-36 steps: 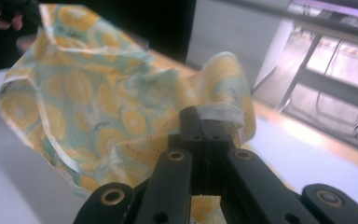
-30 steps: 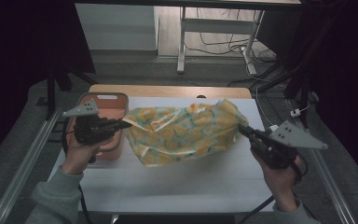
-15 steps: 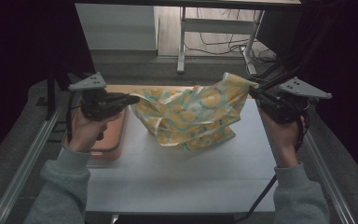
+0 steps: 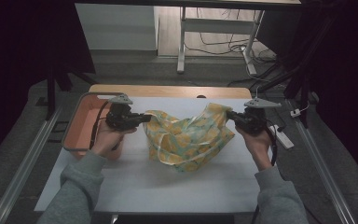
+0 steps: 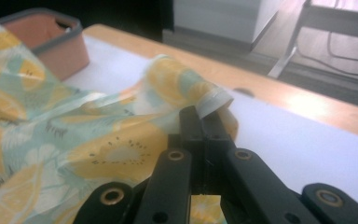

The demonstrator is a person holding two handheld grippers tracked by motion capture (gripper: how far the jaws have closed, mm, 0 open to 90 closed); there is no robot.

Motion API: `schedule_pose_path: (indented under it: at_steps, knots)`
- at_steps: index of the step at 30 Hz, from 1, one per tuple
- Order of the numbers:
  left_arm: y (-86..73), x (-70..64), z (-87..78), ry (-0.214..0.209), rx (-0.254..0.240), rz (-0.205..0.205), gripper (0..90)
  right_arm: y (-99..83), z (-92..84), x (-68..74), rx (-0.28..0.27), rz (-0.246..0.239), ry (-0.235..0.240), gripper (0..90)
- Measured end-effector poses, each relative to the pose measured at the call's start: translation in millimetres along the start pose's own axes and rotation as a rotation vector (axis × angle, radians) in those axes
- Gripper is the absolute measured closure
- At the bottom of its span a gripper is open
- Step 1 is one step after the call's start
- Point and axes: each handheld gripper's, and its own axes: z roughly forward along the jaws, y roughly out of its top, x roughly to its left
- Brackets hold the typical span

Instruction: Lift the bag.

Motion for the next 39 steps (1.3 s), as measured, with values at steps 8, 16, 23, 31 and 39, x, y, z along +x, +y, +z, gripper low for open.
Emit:
schedule_pose_path:
  at_steps: [8,16,23,31,39]
  knots:
    - [-8.9,-4.3,-5.4,0.015,-0.009,0.016,58.6,-7.4,-0.2,7.3,-0.007,-0.024,0.078,87.2]
    - [-20.8,-4.0,-53.8,0.029,-0.112,-0.017,9.0,-6.2,-44.4,5.3,-0.119,-0.001,0.084,39.0]
    - [-60.7,-11.7,-65.8,0.112,-0.026,-0.007,13.7,-36.4,-73.1,5.0,-0.110,-0.006,0.111,35.1]
    - [-89.3,-20.3,-58.1,0.134,0.029,-0.012,15.9,-83.5,-69.5,14.9,-0.090,-0.041,0.132,36.4]
    - [-94.3,-21.1,-51.9,0.134,0.050,-0.015,16.4,-95.8,-61.3,18.6,-0.049,-0.085,0.126,36.6]
